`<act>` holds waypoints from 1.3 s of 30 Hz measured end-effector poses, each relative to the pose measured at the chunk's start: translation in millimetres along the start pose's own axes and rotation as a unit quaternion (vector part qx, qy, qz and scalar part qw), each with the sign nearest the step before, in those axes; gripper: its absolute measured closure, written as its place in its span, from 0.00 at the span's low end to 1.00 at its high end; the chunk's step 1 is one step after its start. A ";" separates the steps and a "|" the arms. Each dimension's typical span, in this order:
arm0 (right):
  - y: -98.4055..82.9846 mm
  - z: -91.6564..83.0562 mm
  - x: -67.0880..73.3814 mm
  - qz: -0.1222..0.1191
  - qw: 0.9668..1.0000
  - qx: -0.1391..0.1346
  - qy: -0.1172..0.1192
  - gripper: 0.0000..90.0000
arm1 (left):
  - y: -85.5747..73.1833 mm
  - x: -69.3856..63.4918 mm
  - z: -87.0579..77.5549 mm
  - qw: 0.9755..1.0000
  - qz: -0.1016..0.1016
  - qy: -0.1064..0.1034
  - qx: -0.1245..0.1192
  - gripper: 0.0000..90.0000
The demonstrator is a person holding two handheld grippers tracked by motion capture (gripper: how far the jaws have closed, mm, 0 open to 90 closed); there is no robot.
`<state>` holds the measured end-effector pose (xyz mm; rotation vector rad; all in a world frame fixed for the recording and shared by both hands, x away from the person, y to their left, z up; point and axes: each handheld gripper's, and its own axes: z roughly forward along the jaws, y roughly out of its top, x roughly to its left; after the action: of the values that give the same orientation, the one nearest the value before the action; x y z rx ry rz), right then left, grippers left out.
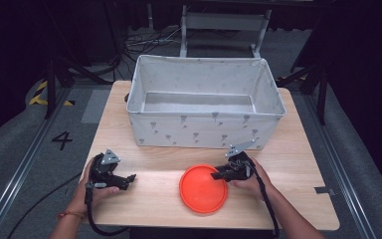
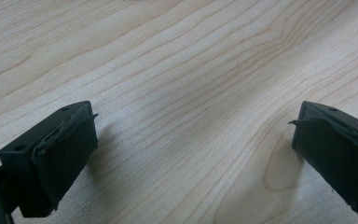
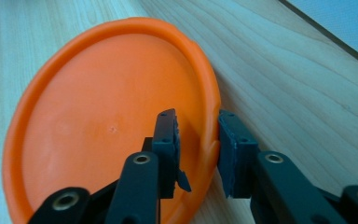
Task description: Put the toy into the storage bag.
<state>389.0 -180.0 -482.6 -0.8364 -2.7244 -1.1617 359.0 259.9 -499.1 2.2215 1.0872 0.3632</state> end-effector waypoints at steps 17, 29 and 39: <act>15.0 -38.5 27.1 -0.071 0.997 -0.031 0.019 0.91 | -0.3 -0.3 -0.4 1.000 -0.001 0.004 -0.001 0.01; 31.4 -78.2 46.0 -0.145 0.989 -0.002 -0.039 0.92 | -0.8 -1.0 -0.5 1.000 -0.006 0.005 -0.002 0.01; 35.0 -115.7 49.6 -0.169 0.982 0.014 -0.082 0.92 | -0.8 -1.1 -0.5 1.000 -0.006 0.005 -0.002 0.01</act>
<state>347.3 -216.7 -364.3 -0.4986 -3.1022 -1.1455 357.5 259.7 -499.2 2.2105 1.1037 0.3715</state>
